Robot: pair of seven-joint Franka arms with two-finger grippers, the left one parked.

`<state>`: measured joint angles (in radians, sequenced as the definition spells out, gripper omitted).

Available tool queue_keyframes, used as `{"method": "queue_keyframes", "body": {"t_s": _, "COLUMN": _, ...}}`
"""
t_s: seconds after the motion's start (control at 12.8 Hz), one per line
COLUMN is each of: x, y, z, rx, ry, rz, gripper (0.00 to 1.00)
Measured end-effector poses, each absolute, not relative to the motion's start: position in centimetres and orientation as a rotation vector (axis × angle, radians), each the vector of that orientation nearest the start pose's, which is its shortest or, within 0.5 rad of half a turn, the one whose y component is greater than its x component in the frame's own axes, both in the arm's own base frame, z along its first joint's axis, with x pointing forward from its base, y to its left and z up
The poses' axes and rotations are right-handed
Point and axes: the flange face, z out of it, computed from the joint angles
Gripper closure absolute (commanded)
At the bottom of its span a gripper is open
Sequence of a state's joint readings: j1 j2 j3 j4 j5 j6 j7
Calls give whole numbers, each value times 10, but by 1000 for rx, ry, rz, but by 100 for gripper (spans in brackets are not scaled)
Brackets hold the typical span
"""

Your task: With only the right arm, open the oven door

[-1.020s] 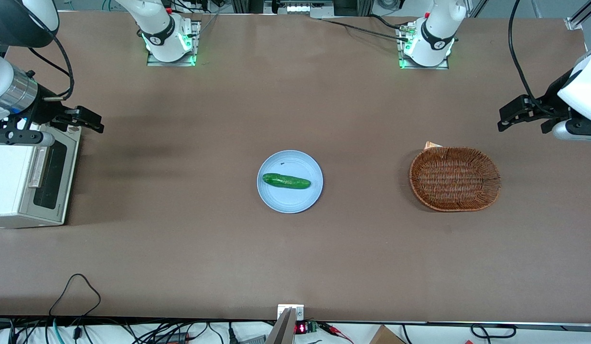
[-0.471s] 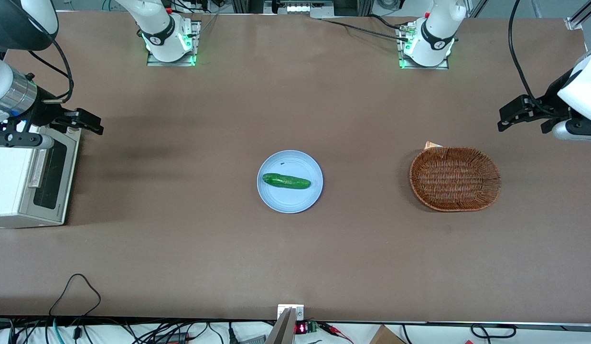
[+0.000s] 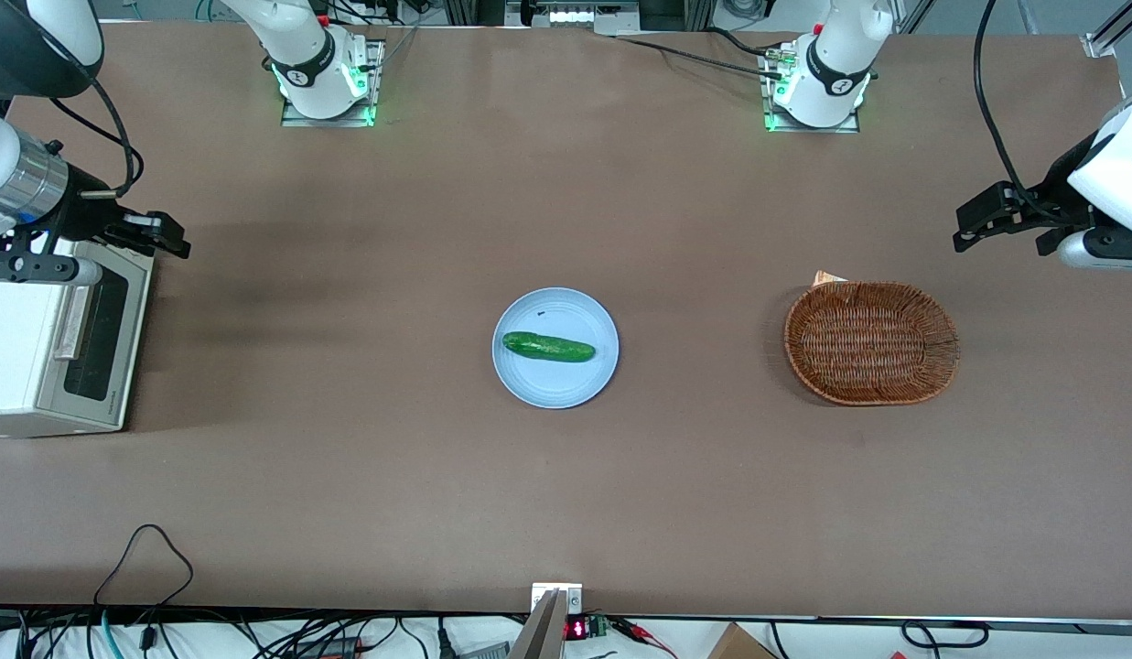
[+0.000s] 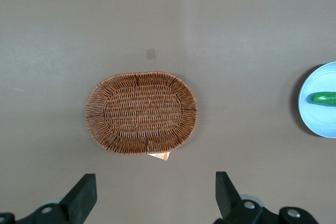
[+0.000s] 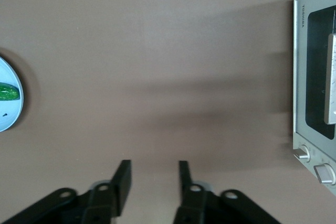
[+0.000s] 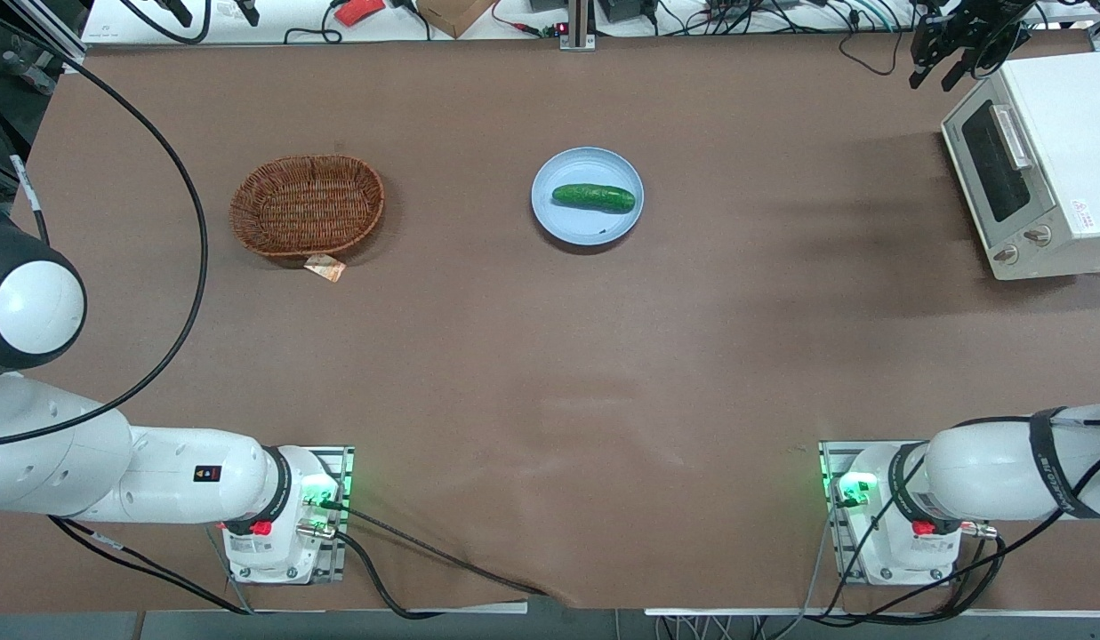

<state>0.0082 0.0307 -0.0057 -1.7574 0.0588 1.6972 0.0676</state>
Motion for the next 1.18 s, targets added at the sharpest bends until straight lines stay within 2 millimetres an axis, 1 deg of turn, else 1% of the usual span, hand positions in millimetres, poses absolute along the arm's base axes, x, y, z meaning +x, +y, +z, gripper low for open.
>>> {"method": "queue_keyframes", "body": {"t_s": 0.31, "x": 567, "y": 7, "z": 527, "rx": -3081, "ry": 117, "rz": 149, "gripper": 99}}
{"method": "queue_keyframes", "body": {"t_s": 0.63, "x": 566, "y": 5, "z": 528, "rx": -3092, "ry": 116, "rz": 165, "gripper": 99}}
{"method": "queue_keyframes", "body": {"t_s": 1.02, "x": 557, "y": -16, "z": 522, "rx": -3310, "ry": 68, "rz": 310, "gripper": 100}}
{"method": "queue_keyframes", "body": {"t_s": 1.18, "x": 560, "y": -25, "z": 510, "rx": -3407, "ry": 42, "rz": 371, "gripper": 100}}
